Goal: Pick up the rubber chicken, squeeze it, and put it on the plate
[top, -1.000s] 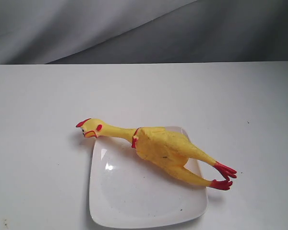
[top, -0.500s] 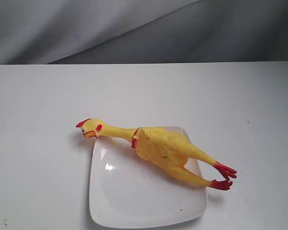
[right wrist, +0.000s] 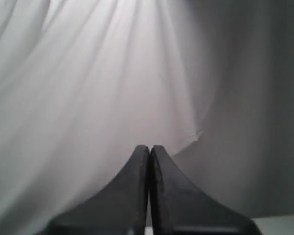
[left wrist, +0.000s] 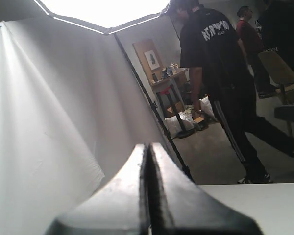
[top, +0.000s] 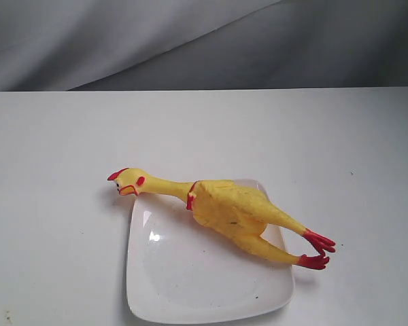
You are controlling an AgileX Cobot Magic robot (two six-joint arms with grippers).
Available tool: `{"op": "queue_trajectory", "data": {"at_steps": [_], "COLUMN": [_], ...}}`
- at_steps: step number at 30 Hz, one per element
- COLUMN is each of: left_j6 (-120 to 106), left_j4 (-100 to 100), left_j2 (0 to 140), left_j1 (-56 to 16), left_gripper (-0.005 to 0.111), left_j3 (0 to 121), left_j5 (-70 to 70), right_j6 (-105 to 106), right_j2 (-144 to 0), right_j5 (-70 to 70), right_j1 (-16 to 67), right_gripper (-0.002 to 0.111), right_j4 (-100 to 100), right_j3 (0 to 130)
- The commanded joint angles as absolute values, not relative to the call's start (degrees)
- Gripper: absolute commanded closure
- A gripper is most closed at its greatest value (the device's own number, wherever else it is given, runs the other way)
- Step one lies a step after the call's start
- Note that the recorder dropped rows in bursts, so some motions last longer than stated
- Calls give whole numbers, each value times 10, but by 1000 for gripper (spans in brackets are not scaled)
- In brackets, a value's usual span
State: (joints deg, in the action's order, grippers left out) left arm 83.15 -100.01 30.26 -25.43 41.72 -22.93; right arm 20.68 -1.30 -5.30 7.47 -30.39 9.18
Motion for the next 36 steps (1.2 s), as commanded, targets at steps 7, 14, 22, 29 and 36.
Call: {"op": "queue_trajectory", "data": {"at_steps": [7, 14, 22, 29, 36], "left_j6": [839, 839, 839, 839, 839], "left_j4": [-999, -999, -999, -999, -999], "left_j2": [302, 302, 302, 302, 302], "left_j1": [-256, -256, -256, -256, -256], "left_gripper": [106, 106, 106, 106, 106], "left_j3": [416, 416, 416, 416, 416], "left_j5": [-222, -222, -223, -223, -223], "right_j6": [104, 108, 71, 40, 17], "right_j2": [0, 0, 0, 0, 0], "right_j5": [141, 161, 161, 172, 187], "right_j1": [-14, -22, -22, -22, -22], "right_gripper": [108, 108, 108, 108, 108], "right_j4": [-98, -90, -90, -60, -15], "right_j3": [72, 72, 72, 72, 72]}}
